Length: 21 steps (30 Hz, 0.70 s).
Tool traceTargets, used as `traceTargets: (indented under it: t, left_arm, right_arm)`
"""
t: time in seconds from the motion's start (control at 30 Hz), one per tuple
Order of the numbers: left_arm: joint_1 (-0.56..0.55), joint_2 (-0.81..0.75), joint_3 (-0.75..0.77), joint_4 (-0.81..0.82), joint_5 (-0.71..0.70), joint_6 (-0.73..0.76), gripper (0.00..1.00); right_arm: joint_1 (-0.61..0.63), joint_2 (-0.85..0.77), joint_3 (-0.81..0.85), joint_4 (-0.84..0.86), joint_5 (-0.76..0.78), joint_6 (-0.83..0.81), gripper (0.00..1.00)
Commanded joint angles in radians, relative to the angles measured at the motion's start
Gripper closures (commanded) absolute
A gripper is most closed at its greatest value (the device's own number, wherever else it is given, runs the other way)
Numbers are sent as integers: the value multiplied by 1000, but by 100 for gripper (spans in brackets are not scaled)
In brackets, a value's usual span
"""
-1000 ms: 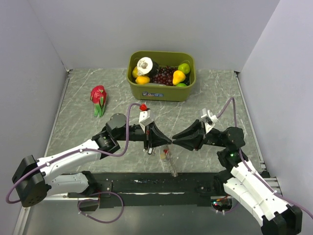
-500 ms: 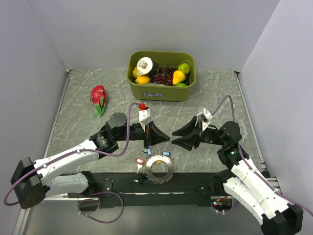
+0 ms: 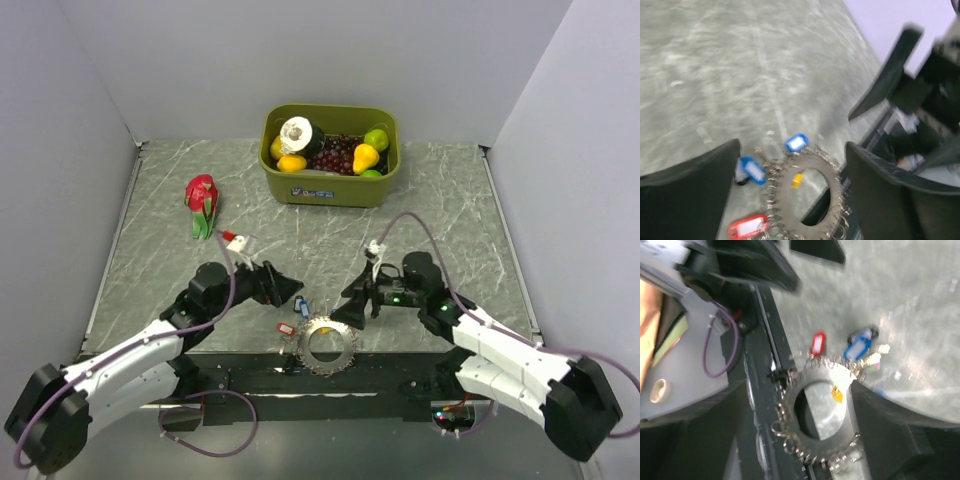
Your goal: Put the keys on the keyring
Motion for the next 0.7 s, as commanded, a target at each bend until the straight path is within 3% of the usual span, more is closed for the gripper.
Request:
traceTargets:
  t: [0.0,0.37,0.6,0.67]
  left_arm:
    - [61,-87,-47,76,-185,-158,1]
    - [99,71,-9,75,-35,-84,4]
    - [116,94,23,23,-58,-39,4]
    - [141,134,28,35,14,-42,4]
  right_arm:
    - [79,60,45,-45,185,-25,0]
    - [228,94,24,-109,454,-13,0]
    - [274,298,121,-119,584,10,0]
    - [296,353,177,-132,627,-2,0]
